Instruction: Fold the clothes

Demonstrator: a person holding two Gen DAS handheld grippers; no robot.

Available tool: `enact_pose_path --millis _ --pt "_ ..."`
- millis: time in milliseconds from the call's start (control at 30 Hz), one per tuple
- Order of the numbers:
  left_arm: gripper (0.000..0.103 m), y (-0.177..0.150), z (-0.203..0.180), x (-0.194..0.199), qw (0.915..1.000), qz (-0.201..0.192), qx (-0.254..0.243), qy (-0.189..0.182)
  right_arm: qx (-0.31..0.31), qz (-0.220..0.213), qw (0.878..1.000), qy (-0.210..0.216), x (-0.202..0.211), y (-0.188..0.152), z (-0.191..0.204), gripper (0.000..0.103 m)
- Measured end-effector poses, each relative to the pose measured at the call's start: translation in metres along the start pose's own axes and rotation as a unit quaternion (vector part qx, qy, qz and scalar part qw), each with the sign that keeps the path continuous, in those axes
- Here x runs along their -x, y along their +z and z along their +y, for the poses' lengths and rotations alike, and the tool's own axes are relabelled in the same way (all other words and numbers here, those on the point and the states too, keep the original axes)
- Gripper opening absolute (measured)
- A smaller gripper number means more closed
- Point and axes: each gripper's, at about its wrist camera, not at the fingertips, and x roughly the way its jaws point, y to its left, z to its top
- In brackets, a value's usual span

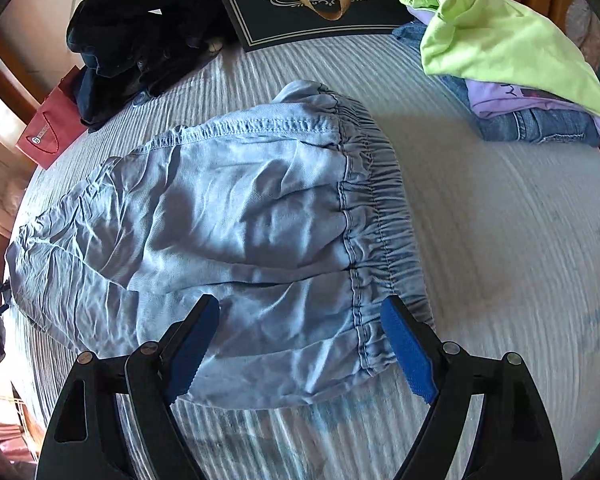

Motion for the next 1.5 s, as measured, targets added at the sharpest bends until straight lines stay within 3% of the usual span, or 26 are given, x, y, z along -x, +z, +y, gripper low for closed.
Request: enact_pose_path --millis 167,233,367,467,633,733,867,1033,1133,1233,1300,1333,1367,1433,1500 --pt "0.083 0.000 0.009 0.004 0.9992 -0.005 0.034 -0.022 -0.028 -0.017 0.999 -0.011 0.016 -0.009 -0.016 0.085" --pt "0.083 0.003 0.008 -0.001 0.9983 0.002 0.047 -0.033 -0.068 -0.030 0.997 -0.005 0.026 -0.013 -0.032 0.096" --pt "0.084 0.007 -0.002 -0.007 0.9991 0.001 0.038 -0.020 -0.194 -0.054 0.977 0.069 0.035 -0.026 -0.072 0.097" --pt "0.084 0.009 -0.009 -0.010 0.9995 -0.001 0.029 -0.008 -0.247 -0.062 0.961 0.104 0.027 -0.031 -0.081 0.097" --pt "0.084 0.013 -0.014 -0.016 0.9999 -0.004 0.015 0.006 -0.272 -0.062 0.957 0.082 0.010 -0.038 -0.069 0.099" --pt "0.084 0.013 -0.020 -0.019 0.9997 -0.012 -0.008 0.022 -0.258 -0.078 0.961 0.058 0.004 -0.035 -0.053 0.099" --pt "0.084 0.016 -0.020 -0.021 0.9997 -0.018 -0.008 0.016 -0.233 -0.096 0.966 0.053 -0.011 -0.025 -0.025 0.096" --pt "0.084 0.014 -0.013 -0.020 0.9995 -0.018 -0.025 0.005 -0.255 -0.122 0.956 0.071 -0.009 -0.038 -0.021 0.093" --pt "0.084 0.018 -0.014 -0.023 0.9993 -0.018 -0.032 0.005 -0.227 -0.126 0.965 0.029 -0.014 -0.032 -0.004 0.103" --pt "0.081 0.021 -0.019 -0.023 0.9994 -0.020 -0.028 -0.006 -0.184 -0.106 0.973 -0.092 -0.030 -0.016 0.027 0.103" --pt "0.050 0.021 -0.021 -0.019 0.9990 -0.029 -0.030 -0.013 -0.163 -0.092 0.975 -0.119 -0.034 -0.012 0.033 0.103" --pt "0.022 0.021 -0.020 -0.018 0.9989 -0.027 -0.027 -0.027 -0.153 -0.085 0.976 -0.127 -0.034 -0.011 0.036 0.098" --pt "0.014 0.022 -0.019 -0.017 0.9988 -0.019 -0.020 -0.040 -0.144 -0.079 0.977 -0.135 -0.035 -0.010 0.038 0.091" --pt "0.012 0.022 -0.026 -0.010 0.9982 -0.023 -0.035 -0.044 -0.142 -0.083 0.982 -0.097 -0.026 -0.008 0.032 0.048" --pt "0.012 0.018 -0.050 0.010 0.9939 -0.049 -0.081 -0.055 -0.151 -0.086 0.983 -0.055 -0.019 -0.006 0.026 0.037"
